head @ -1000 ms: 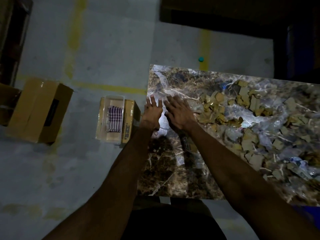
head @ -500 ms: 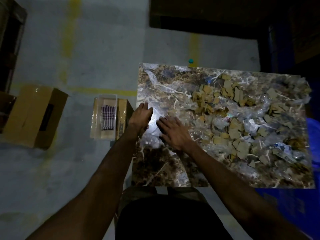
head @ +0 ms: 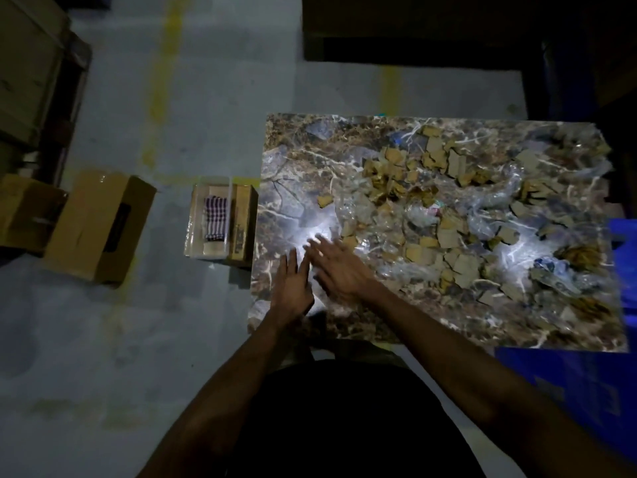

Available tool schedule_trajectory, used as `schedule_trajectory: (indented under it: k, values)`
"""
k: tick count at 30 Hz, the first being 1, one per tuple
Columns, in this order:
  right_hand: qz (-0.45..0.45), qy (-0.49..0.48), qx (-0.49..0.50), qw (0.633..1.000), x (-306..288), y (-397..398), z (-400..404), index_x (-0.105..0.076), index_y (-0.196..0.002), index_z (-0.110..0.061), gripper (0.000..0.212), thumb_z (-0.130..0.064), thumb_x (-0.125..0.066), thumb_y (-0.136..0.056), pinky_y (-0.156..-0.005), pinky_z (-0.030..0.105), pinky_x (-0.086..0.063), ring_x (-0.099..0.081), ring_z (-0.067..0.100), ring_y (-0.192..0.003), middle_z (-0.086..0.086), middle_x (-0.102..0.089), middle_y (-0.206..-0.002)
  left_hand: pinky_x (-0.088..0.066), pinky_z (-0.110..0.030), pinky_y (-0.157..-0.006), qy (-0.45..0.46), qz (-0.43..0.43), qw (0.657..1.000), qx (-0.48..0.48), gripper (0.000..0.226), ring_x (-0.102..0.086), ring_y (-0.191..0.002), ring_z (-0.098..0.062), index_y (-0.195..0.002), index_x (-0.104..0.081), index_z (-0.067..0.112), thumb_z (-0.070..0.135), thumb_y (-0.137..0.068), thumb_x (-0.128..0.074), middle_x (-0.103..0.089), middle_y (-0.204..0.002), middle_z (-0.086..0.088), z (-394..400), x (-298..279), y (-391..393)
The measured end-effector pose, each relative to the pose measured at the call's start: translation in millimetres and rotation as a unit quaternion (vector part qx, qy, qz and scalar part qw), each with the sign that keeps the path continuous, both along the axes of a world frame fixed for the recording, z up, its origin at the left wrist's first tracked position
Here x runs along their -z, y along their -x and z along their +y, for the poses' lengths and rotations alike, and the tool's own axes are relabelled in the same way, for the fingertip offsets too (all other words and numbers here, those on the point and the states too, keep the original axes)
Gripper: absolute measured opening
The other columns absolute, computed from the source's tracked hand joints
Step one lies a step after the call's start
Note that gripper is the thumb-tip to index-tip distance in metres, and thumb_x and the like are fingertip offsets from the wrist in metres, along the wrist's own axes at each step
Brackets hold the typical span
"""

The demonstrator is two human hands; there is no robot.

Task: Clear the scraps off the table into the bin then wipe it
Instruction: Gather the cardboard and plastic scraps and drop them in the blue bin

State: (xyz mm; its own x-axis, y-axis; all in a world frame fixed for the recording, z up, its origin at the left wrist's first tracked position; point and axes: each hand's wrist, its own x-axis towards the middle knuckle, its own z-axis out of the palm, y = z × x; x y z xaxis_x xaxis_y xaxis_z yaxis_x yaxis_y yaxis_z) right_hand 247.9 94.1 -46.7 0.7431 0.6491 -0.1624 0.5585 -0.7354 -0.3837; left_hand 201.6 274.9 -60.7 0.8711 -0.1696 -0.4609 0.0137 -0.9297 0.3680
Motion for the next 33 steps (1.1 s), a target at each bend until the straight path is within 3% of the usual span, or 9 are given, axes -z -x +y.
schedule_trajectory:
  k: [5,8,13,17,21,25,29,33]
  values:
    - [0.053,-0.003,-0.012,0.999,22.4,64.3,-36.3,-0.012,-0.167,-0.017,0.066,-0.045,-0.034,-0.112,-0.129,0.042,-0.01,-0.008,0.021,-0.161,0.004,-0.011,-0.174,-0.009,-0.052,-0.129,-0.003,0.009,1.0,-0.005,0.079,-0.003,-0.157,-0.045,-0.163,-0.019,0.006,0.024,-0.094,-0.052,-0.007,-0.169,-0.026,-16.5,3.1,36.4]
    - [0.06,0.034,0.007,0.998,27.4,51.6,-54.9,-0.009,-0.167,-0.019,0.069,-0.051,-0.032,-0.111,-0.129,0.047,-0.01,0.0,0.02,-0.161,0.001,-0.006,-0.174,-0.014,-0.052,-0.128,0.006,0.02,1.0,-0.009,0.078,-0.011,-0.155,-0.048,-0.162,-0.025,0.006,0.032,-0.092,-0.046,-0.015,-0.167,-0.028,-17.6,5.4,51.2]
    - [0.017,0.044,-0.018,0.999,13.7,38.8,-60.2,-0.02,-0.166,-0.017,0.064,-0.046,-0.031,-0.11,-0.128,0.044,-0.003,-0.004,0.022,-0.161,0.003,-0.011,-0.174,-0.028,-0.052,-0.122,0.02,0.033,0.999,-0.007,0.074,-0.025,-0.15,-0.048,-0.158,-0.032,0.006,0.023,-0.09,-0.055,-0.024,-0.163,-0.032,-27.3,-12.5,64.7]
    - [0.011,0.034,-0.03,0.999,12.9,89.6,-71.2,-0.022,-0.166,-0.017,0.061,-0.044,-0.028,-0.111,-0.128,0.044,-0.007,-0.008,0.022,-0.161,0.003,-0.016,-0.173,-0.02,-0.05,-0.126,0.01,0.038,0.999,0.017,0.077,-0.012,-0.156,-0.046,-0.163,-0.021,0.01,0.021,-0.095,-0.056,-0.01,-0.168,-0.027,-29.9,-10.9,73.7]
    - [0.052,0.069,-0.027,0.996,21.0,141.0,-93.7,-0.002,-0.167,-0.028,0.064,-0.049,-0.028,-0.112,-0.127,0.047,-0.009,-0.001,0.021,-0.16,-0.005,0.002,-0.173,-0.022,-0.053,-0.124,-0.009,0.024,0.999,0.035,0.078,-0.005,-0.156,-0.047,-0.164,-0.015,0.015,0.025,-0.098,-0.057,0.0,-0.17,-0.025,-40.2,-13.8,89.7]
    - [0.083,0.101,-0.009,0.991,17.1,133.0,-101.9,0.007,-0.165,-0.035,0.066,-0.061,-0.014,-0.107,-0.127,0.05,-0.004,0.003,0.022,-0.161,-0.011,0.011,-0.172,-0.017,-0.057,-0.124,-0.028,0.026,0.998,0.046,0.08,0.003,-0.155,-0.05,-0.165,-0.011,0.016,0.028,-0.1,-0.056,0.01,-0.169,-0.025,-49.5,-7.1,100.5]
    - [0.123,0.096,0.114,0.981,7.6,121.4,-104.9,0.001,-0.167,-0.031,0.07,-0.063,-0.021,-0.108,-0.127,0.055,-0.013,0.0,0.025,-0.161,-0.007,0.005,-0.174,-0.017,-0.058,-0.124,-0.019,0.033,0.999,0.026,0.078,0.004,-0.155,-0.05,-0.164,-0.015,0.017,0.025,-0.099,-0.056,0.01,-0.17,-0.024,-57.2,-3.9,102.2]
    - [0.104,0.039,0.05,0.993,0.6,130.2,-121.4,-0.026,-0.165,-0.018,0.072,-0.06,-0.014,-0.108,-0.126,0.053,-0.023,-0.02,0.028,-0.158,0.006,-0.025,-0.171,-0.02,-0.056,-0.124,-0.007,0.029,1.0,0.009,0.073,-0.004,-0.156,-0.048,-0.163,-0.019,0.015,0.025,-0.1,-0.056,0.001,-0.169,-0.027,-71.8,-4.9,108.3]
